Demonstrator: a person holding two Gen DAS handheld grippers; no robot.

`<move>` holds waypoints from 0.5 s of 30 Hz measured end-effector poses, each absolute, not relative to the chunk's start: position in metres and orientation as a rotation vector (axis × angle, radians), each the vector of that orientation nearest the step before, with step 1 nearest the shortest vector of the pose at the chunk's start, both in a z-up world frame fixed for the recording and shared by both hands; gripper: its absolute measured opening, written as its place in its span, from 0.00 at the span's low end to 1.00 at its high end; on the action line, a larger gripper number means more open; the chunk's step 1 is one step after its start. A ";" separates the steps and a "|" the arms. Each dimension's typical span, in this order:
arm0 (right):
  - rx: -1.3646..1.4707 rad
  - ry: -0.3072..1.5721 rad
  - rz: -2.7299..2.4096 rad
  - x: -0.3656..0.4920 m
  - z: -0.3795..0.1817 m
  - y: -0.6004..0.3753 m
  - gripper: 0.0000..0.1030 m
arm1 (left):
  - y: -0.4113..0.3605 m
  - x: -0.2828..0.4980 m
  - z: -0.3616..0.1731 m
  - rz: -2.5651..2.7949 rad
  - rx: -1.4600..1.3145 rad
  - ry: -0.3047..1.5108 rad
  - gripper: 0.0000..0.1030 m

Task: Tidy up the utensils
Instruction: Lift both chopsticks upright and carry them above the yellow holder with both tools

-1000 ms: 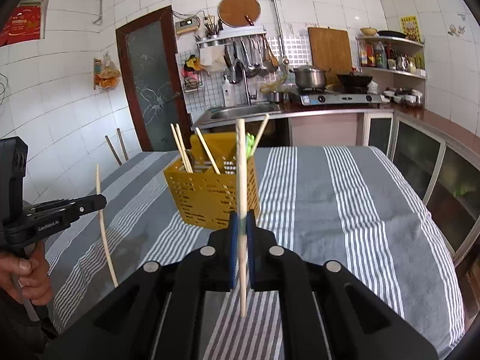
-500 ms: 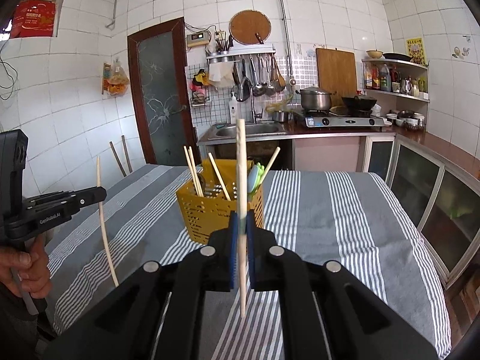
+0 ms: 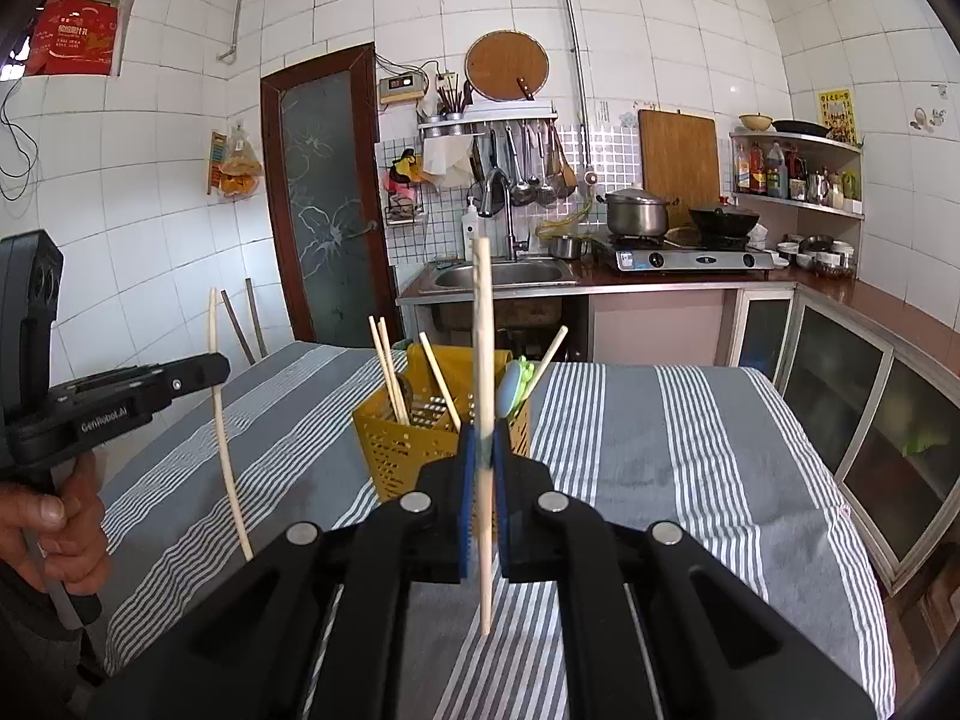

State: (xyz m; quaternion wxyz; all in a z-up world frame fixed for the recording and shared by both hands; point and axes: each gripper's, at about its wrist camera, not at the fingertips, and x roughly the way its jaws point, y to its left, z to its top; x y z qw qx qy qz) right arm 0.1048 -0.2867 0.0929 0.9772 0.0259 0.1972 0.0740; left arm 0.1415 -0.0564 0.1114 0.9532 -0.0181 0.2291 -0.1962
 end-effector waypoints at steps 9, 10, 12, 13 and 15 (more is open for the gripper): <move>0.045 0.344 0.157 0.118 0.113 -0.282 0.06 | -0.061 0.158 0.136 -0.395 -0.027 0.402 0.05; 0.043 0.333 0.160 0.121 0.117 -0.281 0.06 | -0.062 0.161 0.139 -0.395 -0.027 0.397 0.05; 0.038 0.322 0.166 0.125 0.123 -0.278 0.06 | -0.063 0.166 0.145 -0.391 -0.025 0.382 0.05; 0.032 0.318 0.169 0.127 0.125 -0.276 0.06 | -0.064 0.169 0.148 -0.390 -0.022 0.373 0.05; 0.017 0.310 0.179 0.131 0.130 -0.273 0.06 | -0.066 0.174 0.156 -0.392 -0.024 0.358 0.05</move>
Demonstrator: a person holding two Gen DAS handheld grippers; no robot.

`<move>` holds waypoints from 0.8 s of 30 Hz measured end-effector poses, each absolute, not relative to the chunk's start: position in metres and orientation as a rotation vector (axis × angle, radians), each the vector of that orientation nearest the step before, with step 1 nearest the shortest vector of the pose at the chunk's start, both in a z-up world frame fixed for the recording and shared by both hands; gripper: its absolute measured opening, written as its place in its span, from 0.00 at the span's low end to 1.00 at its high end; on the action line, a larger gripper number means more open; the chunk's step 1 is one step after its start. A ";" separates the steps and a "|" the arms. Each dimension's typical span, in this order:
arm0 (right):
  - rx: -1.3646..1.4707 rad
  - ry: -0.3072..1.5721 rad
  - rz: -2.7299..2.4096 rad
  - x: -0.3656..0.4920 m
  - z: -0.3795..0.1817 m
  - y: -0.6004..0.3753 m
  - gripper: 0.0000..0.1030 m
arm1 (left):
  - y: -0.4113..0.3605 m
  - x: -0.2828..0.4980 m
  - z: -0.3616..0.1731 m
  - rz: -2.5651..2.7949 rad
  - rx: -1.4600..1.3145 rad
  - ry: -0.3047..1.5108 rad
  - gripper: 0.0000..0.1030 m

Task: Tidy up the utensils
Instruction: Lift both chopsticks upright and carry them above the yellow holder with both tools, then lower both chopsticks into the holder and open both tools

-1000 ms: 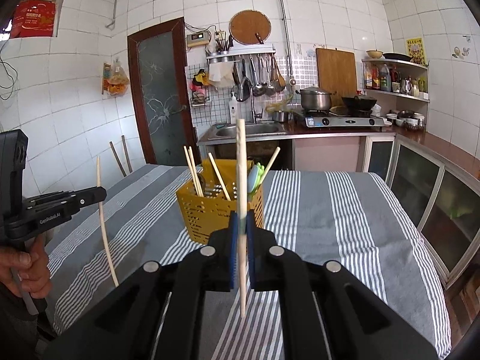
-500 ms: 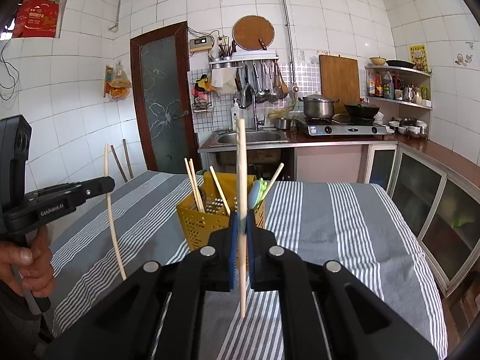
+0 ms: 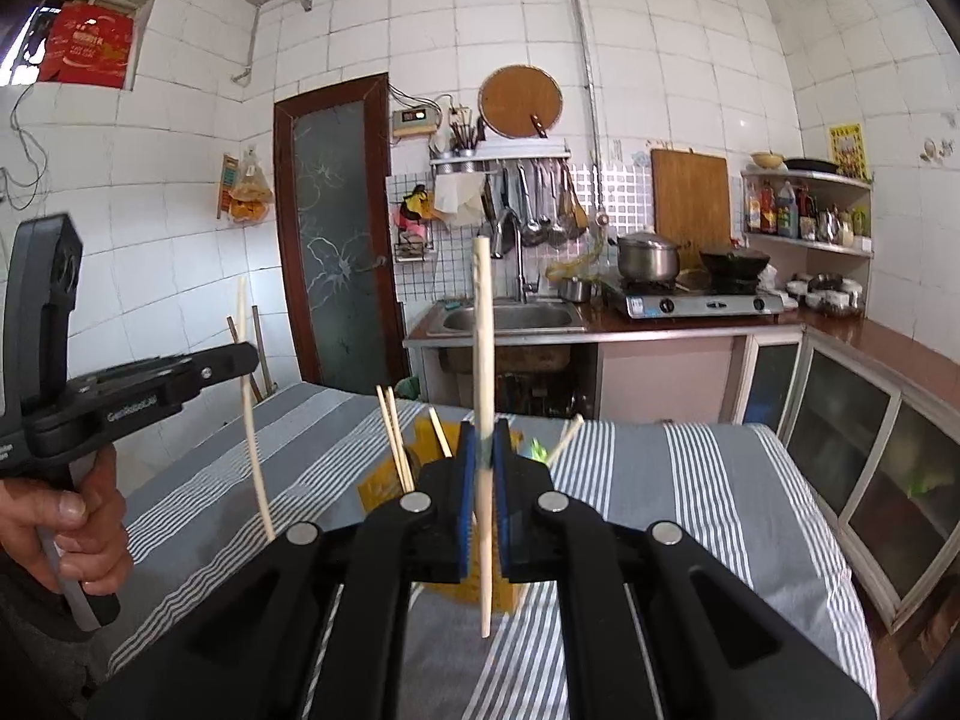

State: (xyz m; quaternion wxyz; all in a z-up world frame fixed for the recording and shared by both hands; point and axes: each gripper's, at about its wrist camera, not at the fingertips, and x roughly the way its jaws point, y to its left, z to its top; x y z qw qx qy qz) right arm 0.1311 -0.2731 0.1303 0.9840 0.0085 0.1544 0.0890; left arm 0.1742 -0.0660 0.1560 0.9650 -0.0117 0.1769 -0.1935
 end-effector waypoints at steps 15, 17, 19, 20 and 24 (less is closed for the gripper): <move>-0.006 0.268 0.184 0.163 0.150 -0.265 0.06 | -0.079 0.212 0.186 -0.412 -0.019 0.303 0.05; -0.008 0.262 0.188 0.170 0.153 -0.264 0.06 | -0.081 0.218 0.191 -0.406 -0.014 0.290 0.05; -0.007 0.260 0.195 0.175 0.155 -0.263 0.06 | -0.082 0.223 0.193 -0.404 -0.009 0.283 0.05; -0.011 0.258 0.199 0.179 0.156 -0.261 0.06 | -0.083 0.225 0.194 -0.404 -0.009 0.279 0.05; -0.018 0.256 0.207 0.189 0.158 -0.255 0.06 | -0.084 0.237 0.196 -0.409 -0.016 0.264 0.04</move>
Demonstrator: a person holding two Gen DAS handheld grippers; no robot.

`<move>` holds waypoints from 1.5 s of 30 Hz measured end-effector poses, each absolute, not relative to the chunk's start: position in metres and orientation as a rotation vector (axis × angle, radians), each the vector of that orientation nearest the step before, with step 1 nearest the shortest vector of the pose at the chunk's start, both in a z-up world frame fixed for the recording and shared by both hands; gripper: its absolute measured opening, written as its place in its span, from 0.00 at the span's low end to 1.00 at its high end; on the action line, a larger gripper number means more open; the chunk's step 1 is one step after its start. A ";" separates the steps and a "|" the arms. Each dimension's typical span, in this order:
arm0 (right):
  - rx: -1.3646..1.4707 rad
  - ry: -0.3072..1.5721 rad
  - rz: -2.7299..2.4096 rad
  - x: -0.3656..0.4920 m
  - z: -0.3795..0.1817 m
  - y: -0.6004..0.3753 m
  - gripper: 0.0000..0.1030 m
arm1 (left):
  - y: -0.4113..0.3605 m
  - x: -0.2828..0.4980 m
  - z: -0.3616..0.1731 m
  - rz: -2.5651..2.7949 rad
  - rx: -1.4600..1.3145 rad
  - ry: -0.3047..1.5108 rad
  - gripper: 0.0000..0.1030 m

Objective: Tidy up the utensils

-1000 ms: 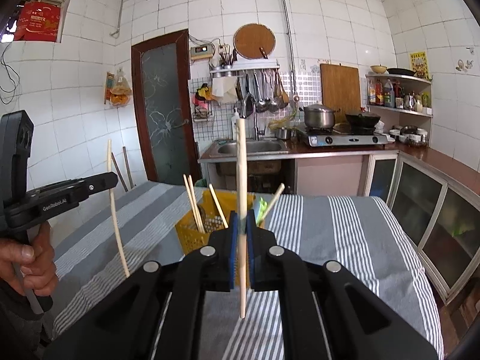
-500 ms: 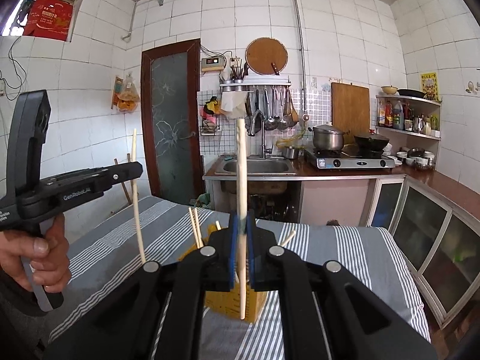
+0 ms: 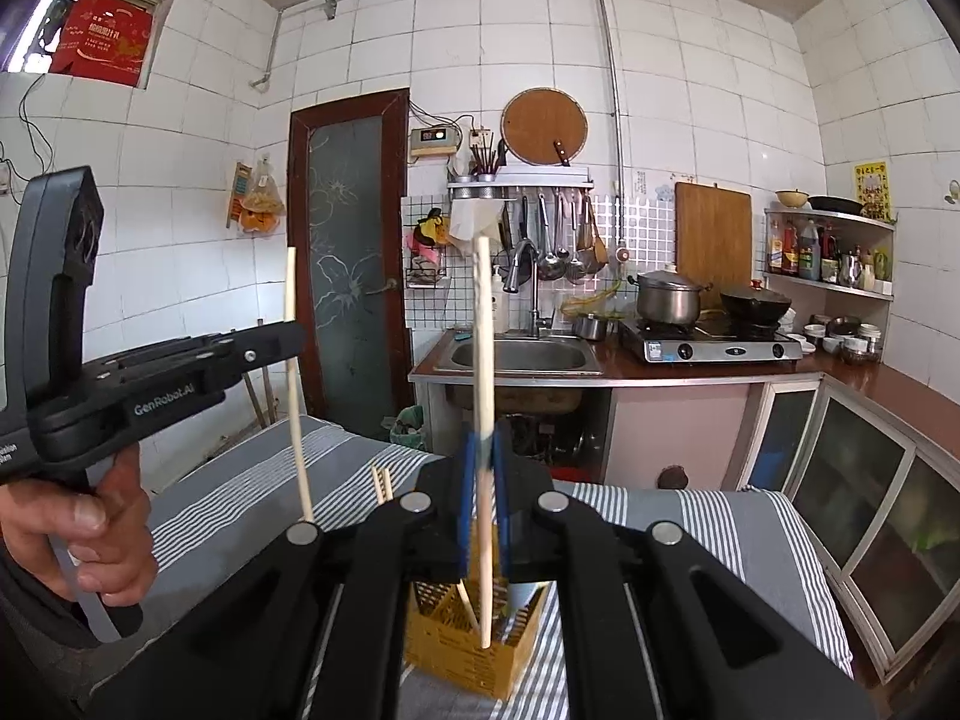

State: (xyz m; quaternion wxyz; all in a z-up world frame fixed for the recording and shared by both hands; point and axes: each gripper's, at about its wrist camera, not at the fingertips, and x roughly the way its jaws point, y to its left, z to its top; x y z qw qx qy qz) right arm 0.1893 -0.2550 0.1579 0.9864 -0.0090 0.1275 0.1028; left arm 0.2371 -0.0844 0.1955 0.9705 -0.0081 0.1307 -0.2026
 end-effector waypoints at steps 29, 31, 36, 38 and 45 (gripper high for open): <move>0.002 0.358 0.152 0.251 0.122 -0.251 0.36 | -0.084 0.300 0.134 -0.383 -0.023 0.386 0.17; 0.009 0.349 0.146 0.247 0.125 -0.253 0.36 | -0.080 0.296 0.136 -0.378 -0.020 0.377 0.27; 0.015 0.311 0.126 0.230 0.138 -0.259 0.36 | -0.068 0.276 0.144 -0.368 -0.014 0.349 0.34; 0.009 0.297 0.117 0.221 0.142 -0.263 0.37 | -0.060 0.267 0.147 -0.352 -0.013 0.336 0.42; -0.027 0.266 0.057 0.162 0.129 -0.271 0.74 | -0.026 0.220 0.131 -0.202 0.038 0.314 0.81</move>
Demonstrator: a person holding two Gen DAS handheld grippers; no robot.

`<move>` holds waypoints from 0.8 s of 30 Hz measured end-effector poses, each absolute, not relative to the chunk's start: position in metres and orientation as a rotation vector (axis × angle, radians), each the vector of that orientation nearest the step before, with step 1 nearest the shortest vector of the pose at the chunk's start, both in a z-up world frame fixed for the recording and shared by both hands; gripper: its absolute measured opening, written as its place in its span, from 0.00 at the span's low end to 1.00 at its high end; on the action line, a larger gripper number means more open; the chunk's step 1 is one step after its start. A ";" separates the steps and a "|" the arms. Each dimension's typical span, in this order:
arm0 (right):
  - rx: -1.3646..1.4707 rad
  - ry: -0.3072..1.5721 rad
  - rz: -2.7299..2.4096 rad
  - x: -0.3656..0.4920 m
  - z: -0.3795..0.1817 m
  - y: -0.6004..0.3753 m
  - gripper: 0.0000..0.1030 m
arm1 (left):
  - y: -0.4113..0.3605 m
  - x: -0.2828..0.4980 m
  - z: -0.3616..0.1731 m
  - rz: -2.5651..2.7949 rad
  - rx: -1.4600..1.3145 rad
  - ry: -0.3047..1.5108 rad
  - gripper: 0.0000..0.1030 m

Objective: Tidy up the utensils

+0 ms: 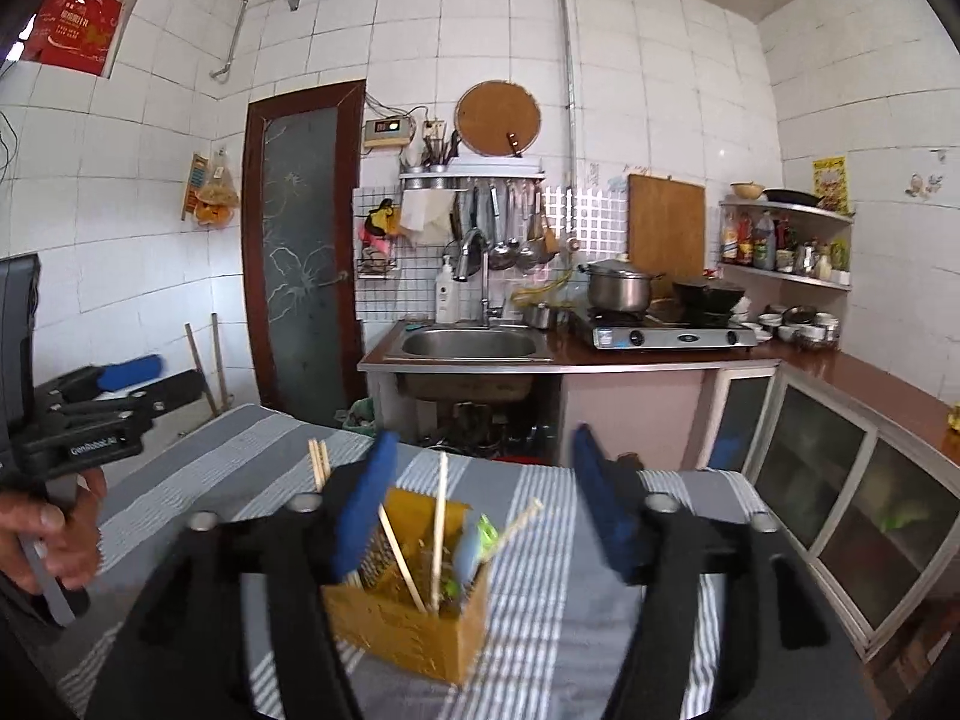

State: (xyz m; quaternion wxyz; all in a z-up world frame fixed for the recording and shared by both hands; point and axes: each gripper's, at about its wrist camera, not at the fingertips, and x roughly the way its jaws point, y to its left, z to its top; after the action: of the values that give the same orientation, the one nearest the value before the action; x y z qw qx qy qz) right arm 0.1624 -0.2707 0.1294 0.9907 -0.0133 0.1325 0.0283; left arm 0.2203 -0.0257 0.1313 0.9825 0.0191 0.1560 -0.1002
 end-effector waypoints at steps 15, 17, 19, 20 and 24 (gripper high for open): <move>0.011 0.363 -0.024 0.044 -0.002 -0.288 0.87 | 0.022 0.084 -0.015 -0.059 0.056 0.384 0.95; -0.008 0.336 -0.027 0.035 -0.006 -0.286 0.87 | 0.022 0.075 -0.023 -0.054 0.058 0.368 0.95; -0.015 0.325 -0.026 0.031 -0.010 -0.286 0.87 | 0.019 0.070 -0.027 -0.050 0.056 0.355 0.95; -0.017 0.318 -0.032 0.030 -0.011 -0.286 0.87 | 0.018 0.068 -0.028 -0.046 0.061 0.347 0.95; -0.002 0.290 -0.043 0.029 -0.022 -0.289 0.87 | 0.017 0.067 -0.025 -0.035 0.059 0.294 0.95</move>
State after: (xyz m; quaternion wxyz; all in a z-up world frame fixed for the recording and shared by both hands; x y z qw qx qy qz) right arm 0.0291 -0.2894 -0.0220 0.9893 -0.0012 0.1445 -0.0213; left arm 0.0671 0.0174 -0.0249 0.9886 0.0294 0.1466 -0.0175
